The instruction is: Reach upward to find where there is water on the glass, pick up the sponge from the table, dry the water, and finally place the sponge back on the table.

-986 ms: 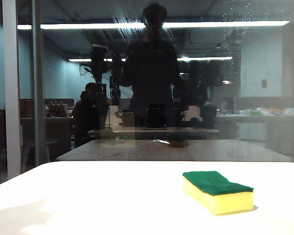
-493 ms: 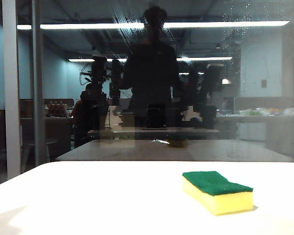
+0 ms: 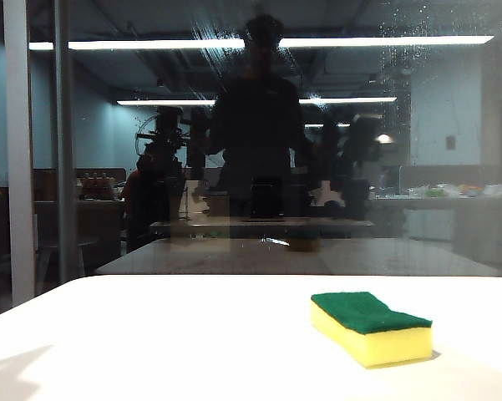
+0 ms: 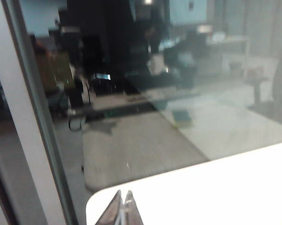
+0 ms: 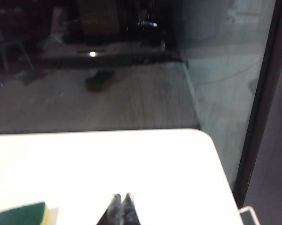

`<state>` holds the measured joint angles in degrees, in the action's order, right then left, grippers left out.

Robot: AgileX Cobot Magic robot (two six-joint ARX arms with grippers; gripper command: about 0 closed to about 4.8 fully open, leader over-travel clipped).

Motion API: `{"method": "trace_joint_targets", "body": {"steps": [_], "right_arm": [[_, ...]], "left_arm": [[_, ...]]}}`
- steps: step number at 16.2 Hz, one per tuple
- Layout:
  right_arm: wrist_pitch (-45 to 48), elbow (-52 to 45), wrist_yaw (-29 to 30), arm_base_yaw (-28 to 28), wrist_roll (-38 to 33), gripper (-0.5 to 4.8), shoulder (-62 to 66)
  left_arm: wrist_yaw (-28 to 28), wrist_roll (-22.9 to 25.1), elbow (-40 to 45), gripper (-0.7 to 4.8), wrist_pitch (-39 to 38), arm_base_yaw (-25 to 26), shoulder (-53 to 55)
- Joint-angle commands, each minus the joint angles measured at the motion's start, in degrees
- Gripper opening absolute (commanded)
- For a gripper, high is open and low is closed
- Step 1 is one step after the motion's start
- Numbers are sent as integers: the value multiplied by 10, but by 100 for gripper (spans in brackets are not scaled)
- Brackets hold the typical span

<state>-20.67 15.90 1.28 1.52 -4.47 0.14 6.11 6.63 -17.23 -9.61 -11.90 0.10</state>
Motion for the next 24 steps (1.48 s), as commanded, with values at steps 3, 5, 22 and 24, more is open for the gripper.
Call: {"method": "trace_joint_targets", "body": {"steps": [3,5,22,24], "right_arm": [[63,-63,-1,0,-1,-3,0],[74,-86,-1,0,-1,-3,0],[77,-129,-3,0,0,-3,0],[80,-129,-3,0,0,-3,0]], "left_arm": [[0,0,68,-5,85,0,0],[1,-2,97,-5,109,0,0],[1,-52,168,-5,161,0,0],[1,-52,168,-4,161,0,0]]}}
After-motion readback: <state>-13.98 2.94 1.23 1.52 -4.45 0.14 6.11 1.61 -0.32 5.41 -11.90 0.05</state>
